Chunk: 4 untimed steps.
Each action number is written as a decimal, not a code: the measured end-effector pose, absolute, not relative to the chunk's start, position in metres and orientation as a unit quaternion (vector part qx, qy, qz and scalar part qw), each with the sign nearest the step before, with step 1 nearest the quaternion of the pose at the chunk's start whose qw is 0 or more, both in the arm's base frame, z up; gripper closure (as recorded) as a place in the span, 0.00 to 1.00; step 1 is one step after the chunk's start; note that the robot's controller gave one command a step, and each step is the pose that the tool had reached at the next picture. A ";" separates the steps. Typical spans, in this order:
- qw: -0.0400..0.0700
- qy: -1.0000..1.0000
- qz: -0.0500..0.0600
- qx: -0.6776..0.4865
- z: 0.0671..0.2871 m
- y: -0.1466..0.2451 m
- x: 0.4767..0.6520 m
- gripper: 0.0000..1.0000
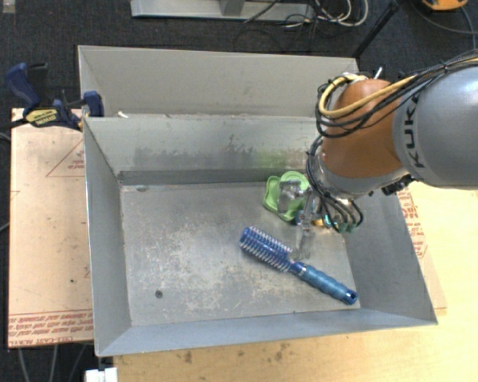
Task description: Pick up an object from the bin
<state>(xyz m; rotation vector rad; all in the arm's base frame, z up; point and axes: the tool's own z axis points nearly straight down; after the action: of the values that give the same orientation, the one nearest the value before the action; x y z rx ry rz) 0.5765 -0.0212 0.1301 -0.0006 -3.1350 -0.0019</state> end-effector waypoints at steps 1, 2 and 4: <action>-0.004 -0.995 0.001 0.100 0.231 -0.054 0.557 0.00; 0.002 -0.972 -0.001 0.236 0.087 -0.088 0.539 0.00; -0.001 -0.969 0.000 0.248 0.070 -0.033 0.487 1.00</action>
Offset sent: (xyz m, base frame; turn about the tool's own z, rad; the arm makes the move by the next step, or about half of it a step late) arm -0.0209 -0.0319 0.0976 -0.2040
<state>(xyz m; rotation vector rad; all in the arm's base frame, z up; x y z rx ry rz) 0.4869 -0.0327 0.0699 0.7808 -3.0450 -0.0014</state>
